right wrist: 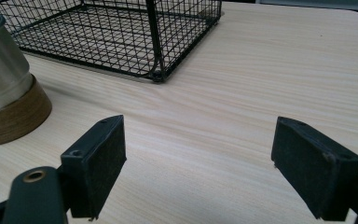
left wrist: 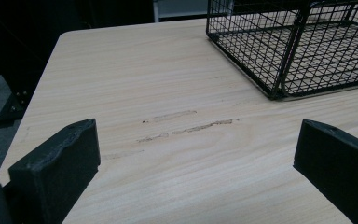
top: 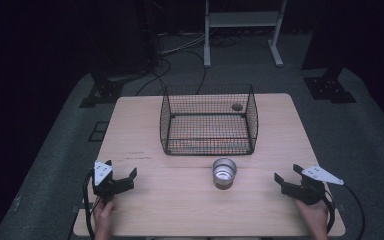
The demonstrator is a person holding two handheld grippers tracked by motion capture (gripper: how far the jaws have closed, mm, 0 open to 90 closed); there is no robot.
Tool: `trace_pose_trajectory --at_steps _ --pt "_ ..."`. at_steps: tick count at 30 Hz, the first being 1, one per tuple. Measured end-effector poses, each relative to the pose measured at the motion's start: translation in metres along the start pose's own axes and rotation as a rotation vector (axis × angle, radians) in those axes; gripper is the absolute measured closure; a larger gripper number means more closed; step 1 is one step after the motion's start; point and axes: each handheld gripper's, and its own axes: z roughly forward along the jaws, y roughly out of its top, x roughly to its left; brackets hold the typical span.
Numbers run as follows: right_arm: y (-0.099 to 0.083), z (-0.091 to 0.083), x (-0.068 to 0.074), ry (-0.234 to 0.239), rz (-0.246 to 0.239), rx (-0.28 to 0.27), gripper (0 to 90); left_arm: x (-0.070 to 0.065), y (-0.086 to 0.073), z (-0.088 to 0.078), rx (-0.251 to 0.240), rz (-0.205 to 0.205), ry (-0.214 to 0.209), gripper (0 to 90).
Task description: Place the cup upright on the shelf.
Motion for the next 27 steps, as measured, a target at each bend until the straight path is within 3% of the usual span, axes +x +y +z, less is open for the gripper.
trace_pose_trajectory --at_steps 27 --pt "0.011 0.002 0.029 0.109 -0.09 0.006 14.9 -0.001 0.0 0.0 -0.001 0.002 -0.002 0.0"
